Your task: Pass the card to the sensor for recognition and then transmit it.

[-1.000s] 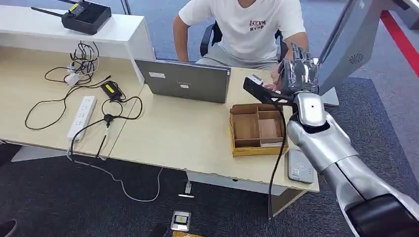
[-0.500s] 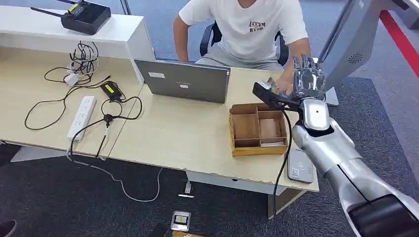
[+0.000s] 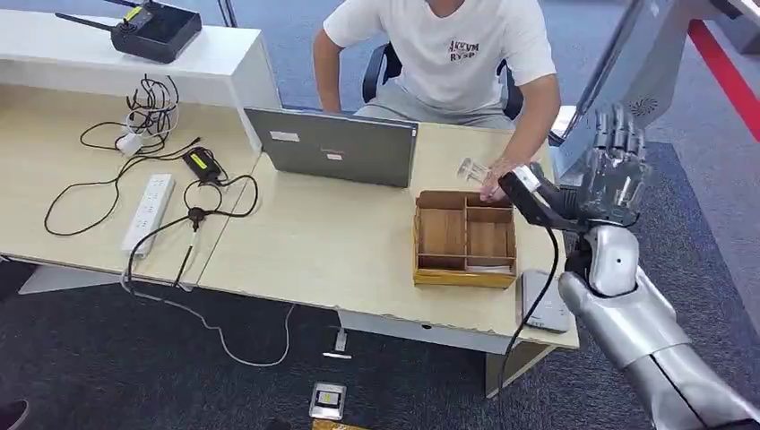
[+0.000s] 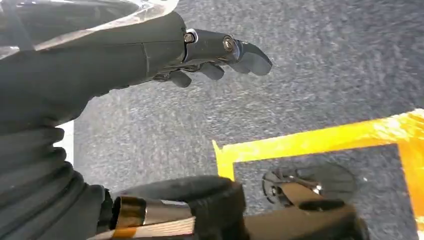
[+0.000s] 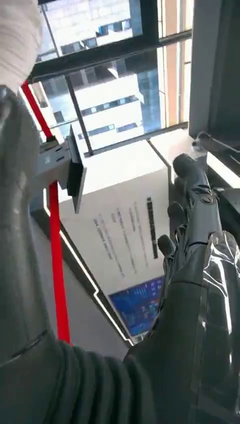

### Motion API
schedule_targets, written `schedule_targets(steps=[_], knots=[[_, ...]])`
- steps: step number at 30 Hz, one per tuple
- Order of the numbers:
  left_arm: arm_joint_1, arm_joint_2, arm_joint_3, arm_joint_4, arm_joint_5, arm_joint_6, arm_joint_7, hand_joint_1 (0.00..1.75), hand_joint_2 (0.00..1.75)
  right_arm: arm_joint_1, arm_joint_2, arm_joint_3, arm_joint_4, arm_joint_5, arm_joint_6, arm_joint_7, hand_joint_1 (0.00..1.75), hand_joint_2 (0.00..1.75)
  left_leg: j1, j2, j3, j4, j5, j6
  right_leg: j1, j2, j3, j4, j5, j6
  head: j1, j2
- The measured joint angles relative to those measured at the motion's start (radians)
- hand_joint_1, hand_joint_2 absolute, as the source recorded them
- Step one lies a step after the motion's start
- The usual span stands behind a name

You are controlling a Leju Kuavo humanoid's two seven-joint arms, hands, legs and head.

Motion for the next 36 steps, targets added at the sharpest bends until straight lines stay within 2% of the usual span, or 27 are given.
schedule_targets(steps=[2,6,8,10,13,15,18,20,23,26,28,32,36], knots=[[0.003,0.002,0.009,0.006,0.015,0.0,0.009,0.0,1.75,0.093,-0.012,-0.106,-0.084,0.037,-0.001,-0.071,0.0,0.0,0.0,-0.001,-0.001,0.0,0.0,0.0,0.0,0.0,0.0,0.0,0.0,0.0,0.0,0.0],[0.009,0.004,0.028,0.016,0.053,0.012,0.005,0.0,1.75,0.229,-0.001,-0.413,-0.236,0.026,-0.002,-0.362,0.0,0.0,0.0,-0.005,-0.003,0.0,0.0,0.0,0.0,-0.004,-0.001,0.0,0.0,0.0,-0.001,0.0],[0.011,0.004,0.039,0.021,0.07,0.018,-0.002,0.0,1.75,0.266,0.01,-0.571,-0.278,0.023,-0.002,-0.467,0.0,0.0,0.0,-0.006,-0.003,0.0,0.001,0.0,0.0,-0.005,-0.001,0.0,0.0,0.0,-0.001,0.0],[0.014,0.003,0.048,0.023,0.082,0.021,-0.007,0.0,1.75,0.297,0.018,-0.726,-0.305,0.007,-0.002,-0.526,0.0,0.0,0.0,-0.006,-0.003,0.0,0.001,0.001,-0.001,-0.005,-0.001,0.0,0.0,0.0,-0.001,0.0],[0.014,-0.002,0.064,0.029,0.092,0.022,-0.011,0.0,1.75,0.335,0.033,-0.946,-0.31,-0.023,-0.002,-0.58,0.0,0.0,-0.001,-0.005,-0.003,0.0,0.001,0.001,-0.001,-0.005,-0.002,-0.002,0.001,0.001,0.0,0.0],[0.015,-0.006,0.07,0.031,0.102,0.023,-0.015,0.0,1.75,0.348,0.037,-1.089,-0.295,-0.017,-0.002,-0.6,0.0,0.0,-0.003,-0.003,-0.003,0.0,0.001,0.001,-0.002,-0.004,-0.003,-0.002,0.001,0.001,-0.001,0.0],[0.015,-0.012,0.082,0.036,0.113,0.026,-0.019,0.0,1.75,0.348,0.045,-1.305,-0.252,-0.047,-0.002,-0.682,0.0,0.0,-0.003,-0.002,-0.003,0.001,0.001,0.001,-0.003,-0.003,-0.004,-0.002,0.001,0.001,0.0,0.0],[0.016,-0.014,0.088,0.039,0.119,0.027,-0.022,0.0,1.75,0.348,0.055,-1.452,-0.213,-0.019,-0.001,-0.728,0.0,0.0,-0.003,0.0,-0.003,0.0,0.0,0.002,-0.003,-0.001,-0.005,-0.002,0.001,0.002,-0.002,0.0],[0.013,-0.017,0.092,0.041,0.125,0.027,-0.023,0.0,1.75,0.351,0.073,-1.635,-0.151,0.092,-0.001,-0.737,0.0,0.0,-0.003,0.003,-0.003,0.0,0.0,0.002,-0.002,0.002,-0.006,-0.002,0.001,0.002,-0.002,0.0],[0.012,-0.021,0.097,0.045,0.128,0.027,-0.023,0.0,1.75,0.376,0.106,-1.81,-0.088,0.198,-0.001,-0.673,0.0,0.0,-0.001,0.002,-0.003,0.0,0.0,0.002,-0.001,0.001,-0.006,-0.002,0.001,0.002,-0.001,0.0],[0.011,-0.022,0.098,0.047,0.13,0.027,-0.023,0.0,1.75,0.401,0.129,-1.892,-0.054,0.222,-0.001,-0.628,0.0,0.0,-0.001,0.002,-0.003,-0.001,0.0,0.002,-0.001,0.001,-0.006,-0.002,0.001,0.002,-0.001,0.0],[0.008,-0.025,0.1,0.048,0.138,0.027,-0.015,0.0,1.75,0.457,0.171,-2.002,0.018,0.292,-0.001,-0.515,0.0,0.0,-0.001,0.002,-0.003,-0.002,0.0,0.002,-0.001,0.001,-0.006,-0.001,0.001,0.001,-0.001,0.0],[0.007,-0.027,0.101,0.048,0.142,0.029,-0.007,0.0,1.75,0.497,0.21,-2.074,0.083,0.362,-0.001,-0.453,0.0,0.0,0.0,0.003,-0.003,-0.002,0.0,0.002,-0.001,0.001,-0.006,-0.001,0.001,0.001,-0.001,0.0]])
